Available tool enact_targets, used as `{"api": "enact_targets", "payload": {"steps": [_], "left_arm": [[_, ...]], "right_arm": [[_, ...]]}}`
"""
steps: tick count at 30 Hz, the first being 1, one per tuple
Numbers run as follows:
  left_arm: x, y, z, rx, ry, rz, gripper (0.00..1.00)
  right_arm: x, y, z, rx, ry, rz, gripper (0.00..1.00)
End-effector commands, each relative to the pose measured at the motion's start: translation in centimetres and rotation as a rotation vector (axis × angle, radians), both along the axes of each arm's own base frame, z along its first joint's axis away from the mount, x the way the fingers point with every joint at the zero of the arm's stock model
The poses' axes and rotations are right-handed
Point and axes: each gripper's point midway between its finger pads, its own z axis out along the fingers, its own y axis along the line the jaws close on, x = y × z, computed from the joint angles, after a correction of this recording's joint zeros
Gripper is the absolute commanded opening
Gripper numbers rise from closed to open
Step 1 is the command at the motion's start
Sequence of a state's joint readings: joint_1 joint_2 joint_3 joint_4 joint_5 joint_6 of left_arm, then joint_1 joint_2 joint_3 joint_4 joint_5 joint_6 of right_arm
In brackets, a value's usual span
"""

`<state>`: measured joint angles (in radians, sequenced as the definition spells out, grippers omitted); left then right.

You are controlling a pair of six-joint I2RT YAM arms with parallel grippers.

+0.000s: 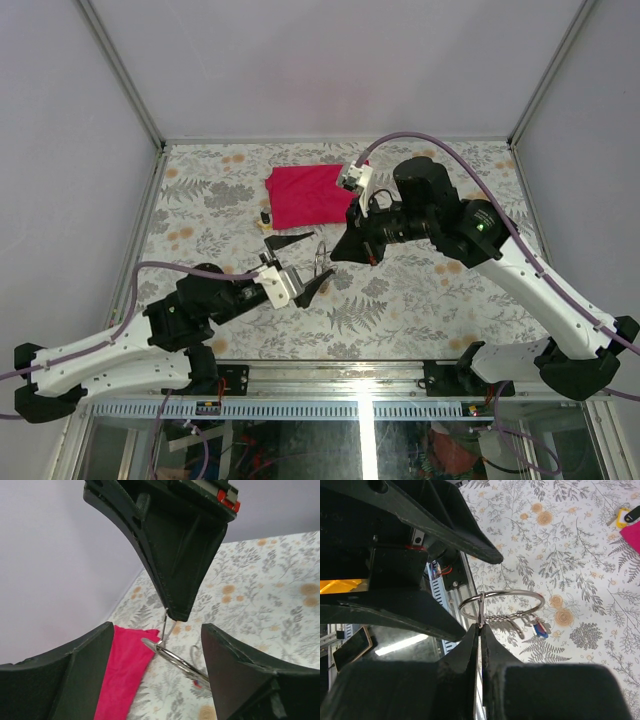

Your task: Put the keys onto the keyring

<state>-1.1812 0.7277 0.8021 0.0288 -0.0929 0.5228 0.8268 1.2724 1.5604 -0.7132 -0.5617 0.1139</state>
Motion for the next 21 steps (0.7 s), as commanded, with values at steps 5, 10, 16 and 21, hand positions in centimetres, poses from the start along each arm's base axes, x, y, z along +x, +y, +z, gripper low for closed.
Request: {"api": "enact_targets", "payload": {"steps": [5, 10, 16, 21], "left_arm": [[1.6, 0.7, 1.9, 0.046, -0.161, 0.107, 0.57], [1.8, 0.6, 1.7, 0.078, -0.184, 0.121, 0.48], [1.4, 0.3, 1.9, 0.072, -0.184, 0.104, 0.31], [0.5, -0.2, 2.6, 0.036, -0.158, 0.058, 0.20]], "right_arm": [[-1.4, -0.2, 3.4, 0.101, -0.026, 0.051, 0.00], [-1.6, -0.2, 3.7, 0.111, -0.029, 0.055, 0.00], [-1.5, -0.1, 3.5, 0.112, -0.022, 0.052, 0.00], [-1.5, 0.0, 3.4, 0.113, -0.016, 0.054, 0.00]]}}
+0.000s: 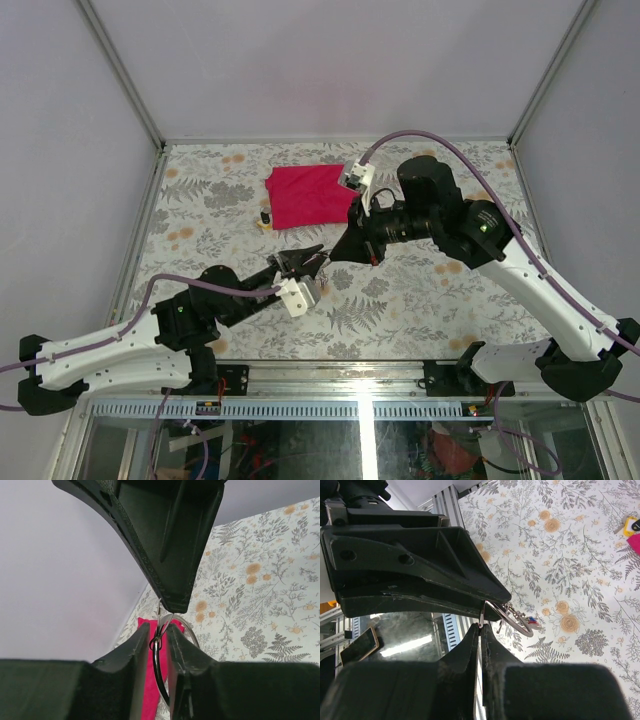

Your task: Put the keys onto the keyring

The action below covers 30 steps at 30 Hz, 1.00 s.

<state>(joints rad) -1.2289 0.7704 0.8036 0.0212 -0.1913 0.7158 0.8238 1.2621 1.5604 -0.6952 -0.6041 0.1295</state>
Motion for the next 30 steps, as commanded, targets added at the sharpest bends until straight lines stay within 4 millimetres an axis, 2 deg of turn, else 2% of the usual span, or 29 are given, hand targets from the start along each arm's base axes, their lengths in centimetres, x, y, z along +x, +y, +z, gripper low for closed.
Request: {"api": "enact_targets", "payload": {"steps": [1, 6, 9, 15, 24, 26, 30], "left_arm": [[-0.68, -0.03, 3.68, -0.103, -0.014, -0.021, 0.18], [-1.39, -0.22, 4.17, -0.117, -0.014, -0.048, 0.16], [-1.54, -0.23, 4.40, -0.123, -0.015, -0.054, 0.22], [-1.52, -0.25, 4.54, -0.125, -0.021, -0.051, 0.25], [-1.25, -0.23, 4.11, -0.112, -0.025, -0.033, 0.12], [-1.14, -0.09, 4.05, -0.115, -0.027, -0.023, 0.02], [-1.12, 0.11, 3.94, -0.107, -0.038, -0.018, 0.00]], "right_arm": [[-0.82, -0.15, 2.46, 0.076, -0.026, 0.026, 0.00], [-0.62, -0.16, 2.06, 0.065, -0.018, 0.013, 0.00], [-0.53, -0.08, 1.98, 0.063, -0.012, 0.010, 0.00], [-0.56, 0.04, 1.98, 0.068, -0.009, 0.013, 0.00], [-0.54, -0.03, 1.95, 0.069, -0.012, 0.009, 0.00], [-0.42, -0.10, 1.88, 0.068, -0.017, 0.002, 0.00], [-0.31, -0.21, 1.99, 0.079, -0.033, -0.010, 0.00]]}}
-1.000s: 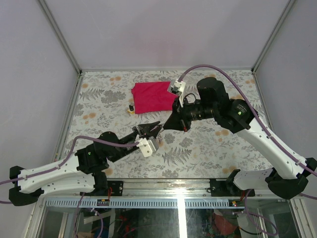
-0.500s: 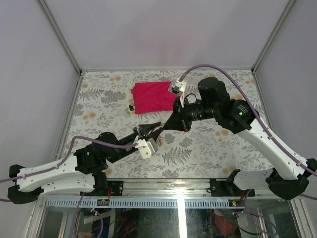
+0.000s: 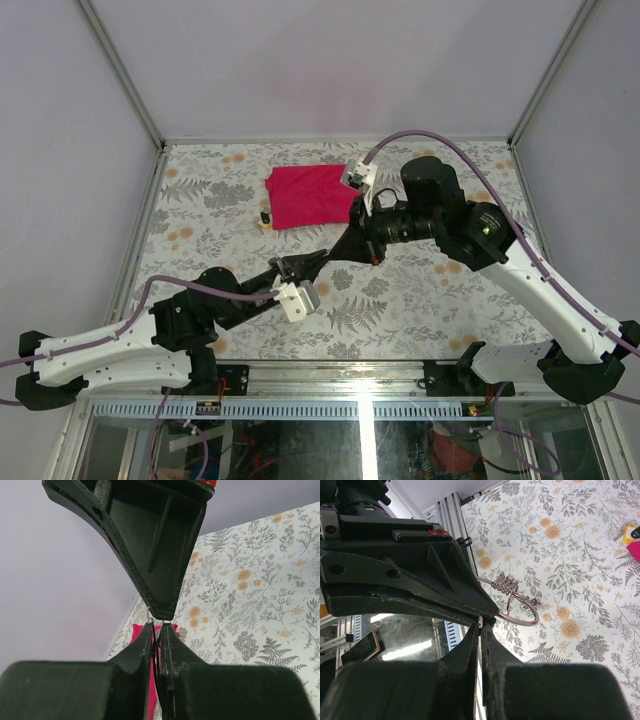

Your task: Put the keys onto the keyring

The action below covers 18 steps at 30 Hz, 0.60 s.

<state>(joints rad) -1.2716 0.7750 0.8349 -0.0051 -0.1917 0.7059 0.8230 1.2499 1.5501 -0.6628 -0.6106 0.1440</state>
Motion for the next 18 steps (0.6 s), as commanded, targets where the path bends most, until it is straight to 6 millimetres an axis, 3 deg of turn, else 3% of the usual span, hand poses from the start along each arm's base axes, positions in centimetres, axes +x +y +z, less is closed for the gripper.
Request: {"api": "enact_targets", "payload": {"steps": [1, 18], "left_arm": [[0.2, 0.7, 3.2, -0.101, -0.047, 0.030, 0.00], [1.5, 1.4, 2.4, -0.036, -0.047, 0.115, 0.03]], "right_arm": [[-0.2, -0.3, 1.4, 0.053, -0.029, -0.011, 0.00], [-0.8, -0.9, 2.0, 0.094, -0.081, 0.003, 0.00]]}}
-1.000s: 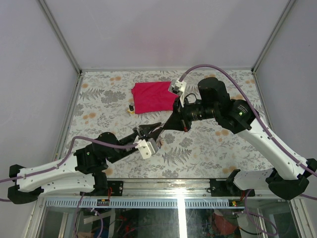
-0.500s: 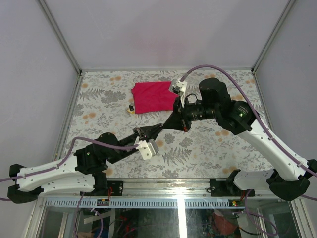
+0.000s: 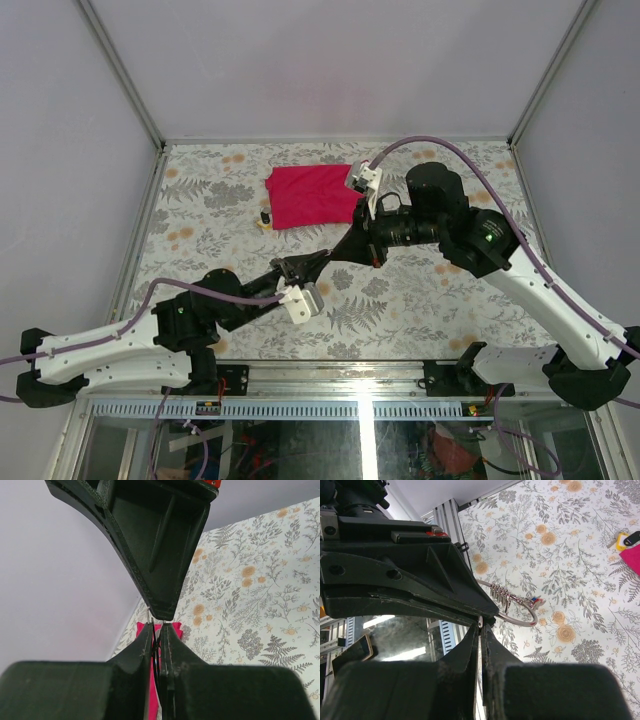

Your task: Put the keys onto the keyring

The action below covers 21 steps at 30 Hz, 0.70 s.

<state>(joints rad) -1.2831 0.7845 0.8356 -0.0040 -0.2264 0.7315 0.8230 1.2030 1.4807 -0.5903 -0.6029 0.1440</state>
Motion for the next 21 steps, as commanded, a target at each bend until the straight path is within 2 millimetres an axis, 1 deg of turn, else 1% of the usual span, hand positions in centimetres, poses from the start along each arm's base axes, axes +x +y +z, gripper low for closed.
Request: {"api": "enact_targets", "payload": {"steps": [1, 5, 9, 15, 18, 21], "left_arm": [[1.27, 1.31, 2.50, -0.053, -0.028, 0.092, 0.05], [1.46, 1.26, 2.28, -0.042, -0.027, 0.101, 0.11], [1.57, 1.28, 2.26, -0.042, -0.023, 0.110, 0.14], [1.70, 1.49, 2.31, -0.046, -0.015, 0.122, 0.15], [1.73, 1.53, 2.36, -0.047, -0.016, 0.124, 0.13], [1.82, 1.50, 2.23, -0.043, -0.014, 0.129, 0.14]], "right_arm": [[-0.80, -0.68, 2.00, 0.059, -0.043, 0.011, 0.00], [-0.85, -0.67, 2.12, 0.061, -0.042, 0.013, 0.00], [-0.84, -0.62, 2.12, 0.062, -0.039, 0.014, 0.00], [-0.93, -0.58, 2.17, 0.065, -0.035, 0.017, 0.00], [-0.91, -0.55, 2.15, 0.064, -0.033, 0.017, 0.00], [-0.95, -0.58, 2.26, 0.067, -0.035, 0.018, 0.00]]}}
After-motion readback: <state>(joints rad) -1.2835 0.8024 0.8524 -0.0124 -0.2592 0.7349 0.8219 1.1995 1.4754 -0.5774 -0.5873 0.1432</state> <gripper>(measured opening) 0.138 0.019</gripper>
